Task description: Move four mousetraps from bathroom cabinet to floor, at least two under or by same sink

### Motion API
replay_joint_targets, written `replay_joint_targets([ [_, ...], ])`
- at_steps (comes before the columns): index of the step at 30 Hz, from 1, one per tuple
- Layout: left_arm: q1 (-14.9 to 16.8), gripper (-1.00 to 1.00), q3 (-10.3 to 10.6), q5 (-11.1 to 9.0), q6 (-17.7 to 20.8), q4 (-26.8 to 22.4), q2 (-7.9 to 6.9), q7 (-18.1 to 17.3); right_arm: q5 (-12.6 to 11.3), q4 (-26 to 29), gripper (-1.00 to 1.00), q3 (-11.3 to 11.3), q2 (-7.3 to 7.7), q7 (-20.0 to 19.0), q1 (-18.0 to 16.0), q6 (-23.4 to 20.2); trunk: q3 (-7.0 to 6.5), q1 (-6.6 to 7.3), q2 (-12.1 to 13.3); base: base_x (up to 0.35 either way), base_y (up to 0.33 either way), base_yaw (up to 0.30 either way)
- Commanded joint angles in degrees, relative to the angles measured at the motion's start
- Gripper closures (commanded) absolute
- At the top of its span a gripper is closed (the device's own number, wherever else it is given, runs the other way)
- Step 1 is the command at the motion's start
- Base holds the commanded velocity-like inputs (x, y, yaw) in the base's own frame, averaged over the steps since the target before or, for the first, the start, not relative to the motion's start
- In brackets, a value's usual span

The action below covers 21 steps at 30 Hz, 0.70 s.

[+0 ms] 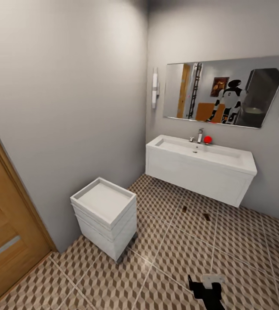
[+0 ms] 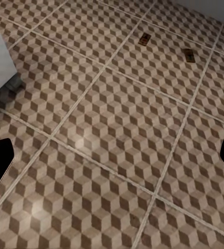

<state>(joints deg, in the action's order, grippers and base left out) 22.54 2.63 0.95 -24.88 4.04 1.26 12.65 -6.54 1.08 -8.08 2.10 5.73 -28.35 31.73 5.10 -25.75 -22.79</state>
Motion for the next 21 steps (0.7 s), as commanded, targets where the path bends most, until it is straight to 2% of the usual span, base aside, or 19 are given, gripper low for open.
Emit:
replay_joint_targets([
  [1, 0.13, -1.00, 0.27, 0.11, -0.34, 0.27, 0.04, 0.36, -0.58, -0.02, -1.00, -0.53, -0.01, 0.07, -0.04, 0.17, 0.13, -0.04, -0.13, 0.000, 0.000, 0.289],
  [21, 0.13, -1.00, 0.27, 0.11, -0.34, 0.27, 0.05, 0.36, -0.58, -0.02, -1.00, -0.53, -0.08, 0.07, -0.04, 0.17, 0.13, -0.04, -0.13, 0.000, 0.000, 0.289],
])
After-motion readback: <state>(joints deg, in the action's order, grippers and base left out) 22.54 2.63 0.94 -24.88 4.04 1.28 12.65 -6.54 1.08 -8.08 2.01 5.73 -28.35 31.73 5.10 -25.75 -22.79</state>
